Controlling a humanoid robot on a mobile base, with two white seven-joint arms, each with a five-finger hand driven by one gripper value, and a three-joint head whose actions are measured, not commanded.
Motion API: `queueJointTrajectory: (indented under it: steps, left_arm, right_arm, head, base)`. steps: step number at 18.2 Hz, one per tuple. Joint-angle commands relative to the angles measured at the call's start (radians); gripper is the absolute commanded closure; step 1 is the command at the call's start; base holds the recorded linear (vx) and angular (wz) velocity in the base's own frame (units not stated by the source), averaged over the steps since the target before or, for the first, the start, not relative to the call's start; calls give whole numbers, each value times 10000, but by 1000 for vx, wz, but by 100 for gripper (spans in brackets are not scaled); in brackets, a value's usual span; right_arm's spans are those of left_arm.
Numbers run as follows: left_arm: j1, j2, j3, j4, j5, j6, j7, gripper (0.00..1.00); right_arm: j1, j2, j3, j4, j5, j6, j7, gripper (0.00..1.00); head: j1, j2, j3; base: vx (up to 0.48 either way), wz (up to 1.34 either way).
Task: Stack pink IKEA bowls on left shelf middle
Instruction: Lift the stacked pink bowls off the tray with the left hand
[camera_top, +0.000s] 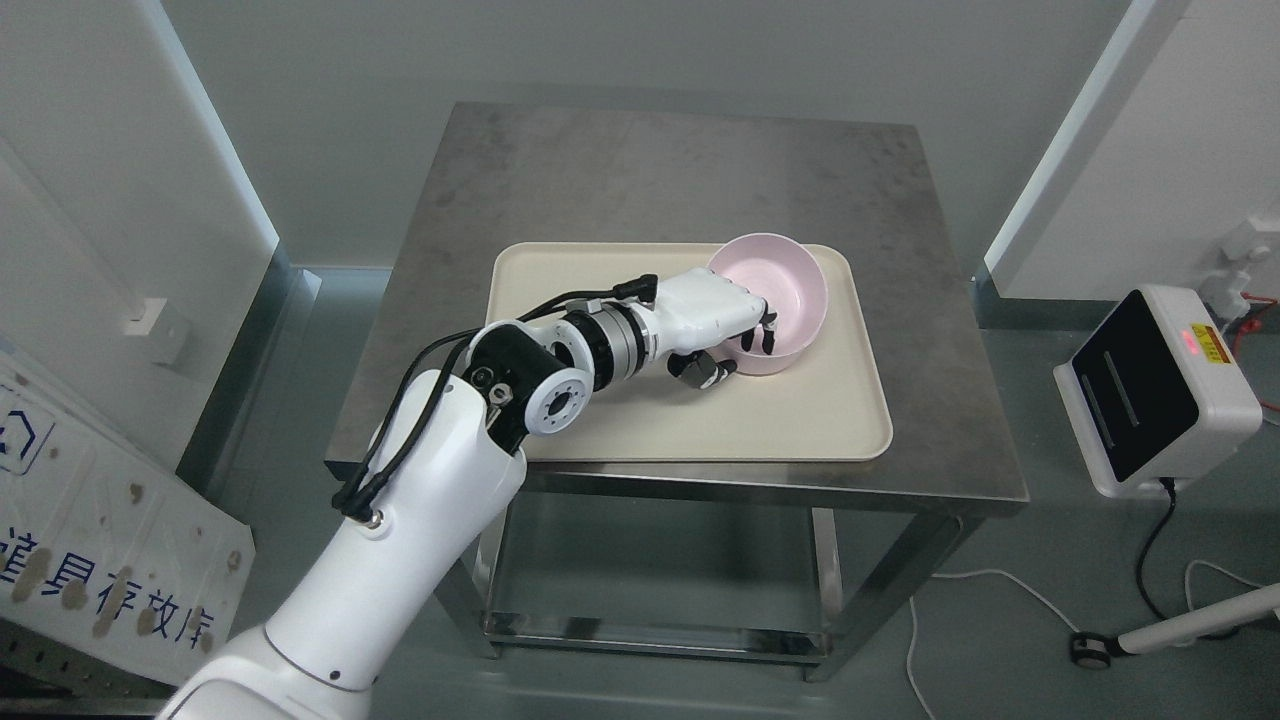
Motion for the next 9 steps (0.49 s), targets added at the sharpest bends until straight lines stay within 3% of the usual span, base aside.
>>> queueJointTrajectory:
  steps: [1,9]
  left_arm:
    - [13,175,745,180,-62,-474,3,94]
    - [227,175,3184,42,1332,-1578,-12,96]
  right_arm:
    - [0,-175,-107,0,77,1,-58,0]
    - [0,-175,-92,0,77,1,-58,0]
  head:
    - [0,0,0]
    - [0,0,0]
  base:
    - [0,0]
    - [0,0]
